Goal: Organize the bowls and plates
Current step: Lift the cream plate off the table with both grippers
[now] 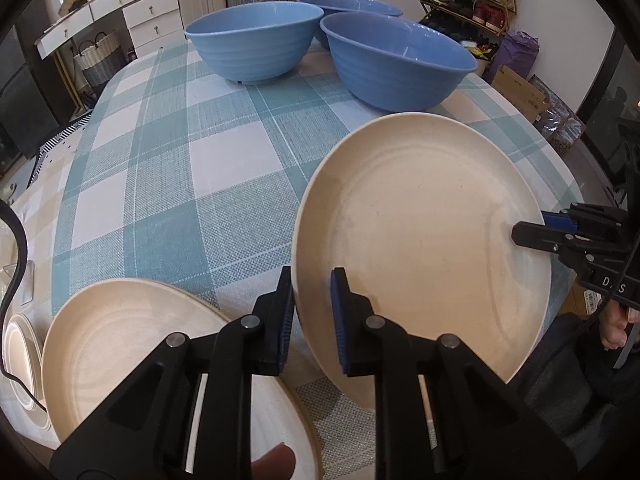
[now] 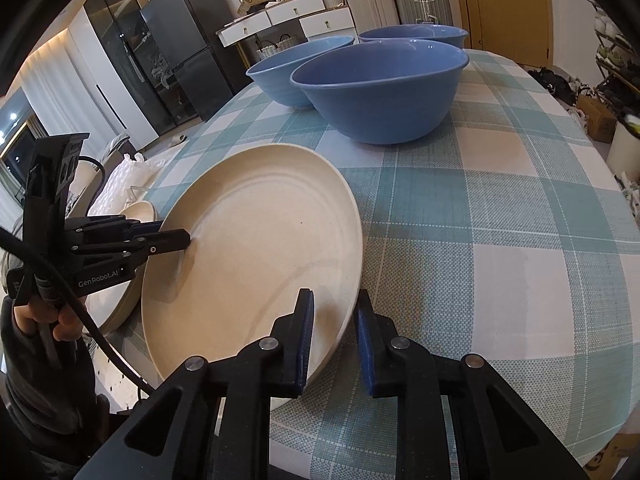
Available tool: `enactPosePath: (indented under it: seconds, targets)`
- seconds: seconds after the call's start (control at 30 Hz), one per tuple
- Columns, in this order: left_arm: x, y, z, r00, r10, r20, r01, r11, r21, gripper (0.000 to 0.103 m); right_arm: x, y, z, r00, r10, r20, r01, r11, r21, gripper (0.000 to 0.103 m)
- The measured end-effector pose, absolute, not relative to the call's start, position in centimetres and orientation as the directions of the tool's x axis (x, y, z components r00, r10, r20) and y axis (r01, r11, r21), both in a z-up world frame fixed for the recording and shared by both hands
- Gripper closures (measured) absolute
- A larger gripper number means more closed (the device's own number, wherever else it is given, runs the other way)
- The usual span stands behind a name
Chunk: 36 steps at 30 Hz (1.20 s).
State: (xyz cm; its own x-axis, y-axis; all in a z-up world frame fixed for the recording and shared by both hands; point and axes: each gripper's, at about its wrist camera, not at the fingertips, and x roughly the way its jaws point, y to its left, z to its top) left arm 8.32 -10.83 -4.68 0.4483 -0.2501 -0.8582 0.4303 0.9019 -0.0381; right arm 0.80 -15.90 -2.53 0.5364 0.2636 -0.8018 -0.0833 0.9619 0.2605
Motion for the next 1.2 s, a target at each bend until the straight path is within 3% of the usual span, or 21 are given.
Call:
enactPosePath:
  seconds: [0.8, 1.2]
  targets:
    - [6.7, -9.4, -0.3, 0.539, -0.225, -0.812, 0.351, 0.936, -0.027, 0.090, 1.5, -15.1, 2.0, 0.608, 0.273, -0.746, -0.134, 0.961, 0.242, 0.082]
    - [4.1, -8.0, 2.8, 0.579, -0.155, -0.801, 0.285, 0.958, 0.020, 0.090, 2.3, -13.6, 4.8, 0.632, 0.289, -0.719, -0.189, 0.957, 0.218, 0.082]
